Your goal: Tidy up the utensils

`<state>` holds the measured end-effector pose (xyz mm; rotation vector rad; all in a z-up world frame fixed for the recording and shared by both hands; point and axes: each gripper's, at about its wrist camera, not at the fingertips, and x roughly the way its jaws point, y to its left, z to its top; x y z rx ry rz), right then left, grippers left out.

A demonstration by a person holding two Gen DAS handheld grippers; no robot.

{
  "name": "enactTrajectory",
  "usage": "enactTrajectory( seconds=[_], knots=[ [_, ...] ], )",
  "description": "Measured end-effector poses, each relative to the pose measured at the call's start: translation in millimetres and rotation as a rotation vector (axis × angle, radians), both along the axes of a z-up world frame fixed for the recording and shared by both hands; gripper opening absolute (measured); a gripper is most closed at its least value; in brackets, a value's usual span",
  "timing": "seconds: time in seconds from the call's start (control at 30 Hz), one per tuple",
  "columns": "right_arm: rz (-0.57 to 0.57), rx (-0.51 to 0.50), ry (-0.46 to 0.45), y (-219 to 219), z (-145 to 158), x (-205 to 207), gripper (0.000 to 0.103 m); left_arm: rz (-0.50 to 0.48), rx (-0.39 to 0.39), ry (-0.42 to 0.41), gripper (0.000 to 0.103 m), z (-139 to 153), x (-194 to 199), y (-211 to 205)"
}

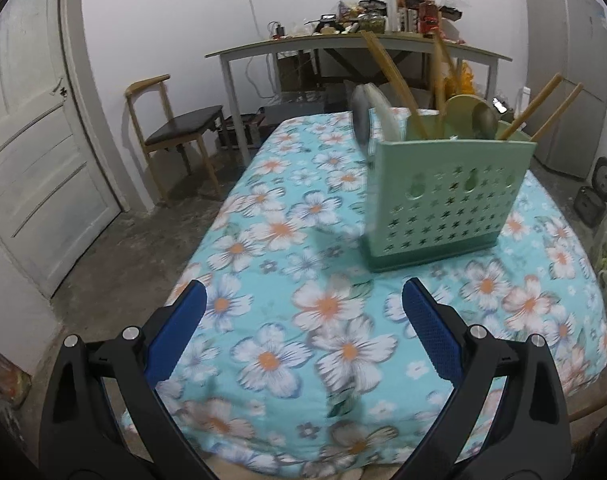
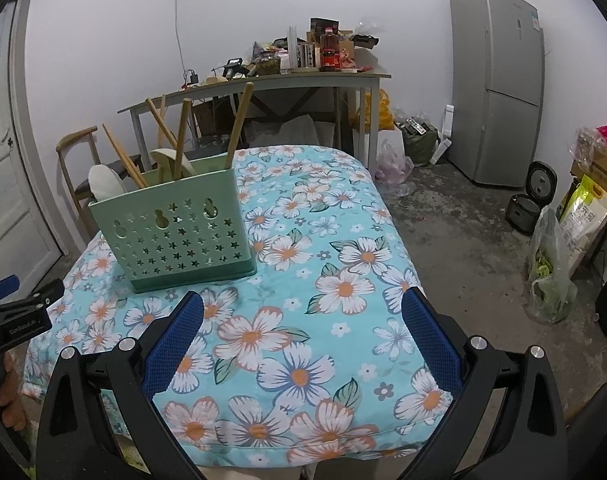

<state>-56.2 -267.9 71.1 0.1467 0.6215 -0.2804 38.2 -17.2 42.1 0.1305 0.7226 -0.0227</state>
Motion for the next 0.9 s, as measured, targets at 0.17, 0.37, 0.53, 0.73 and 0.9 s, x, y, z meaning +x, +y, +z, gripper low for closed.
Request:
enactTrajectory(
  seconds=[0.17,0.37,0.53,0.73,0.9],
  knots=[
    [0.013,0.017,-0.008,6,-4,-2,0.096,0.044,0.004,0.015,0.095,-3,-6,18],
    [0.020,0.006,-0.019,13,-3,-4,0.096,0.047,0.002,0.003,0.095,2,-9,21],
    [0.007,-0.001,-0.032,12,-1,-11,0.096,0.027,-0.005,-0.014,0.095,7,-12,15],
    [-0.006,-0.015,-0.044,8,3,-19,0.096,-0.005,0.005,-0.014,0.095,6,-17,6],
    [-0.010,-0.019,-0.052,4,6,-24,0.096,-0.015,0.005,-0.011,0.095,6,-19,2]
  ],
)
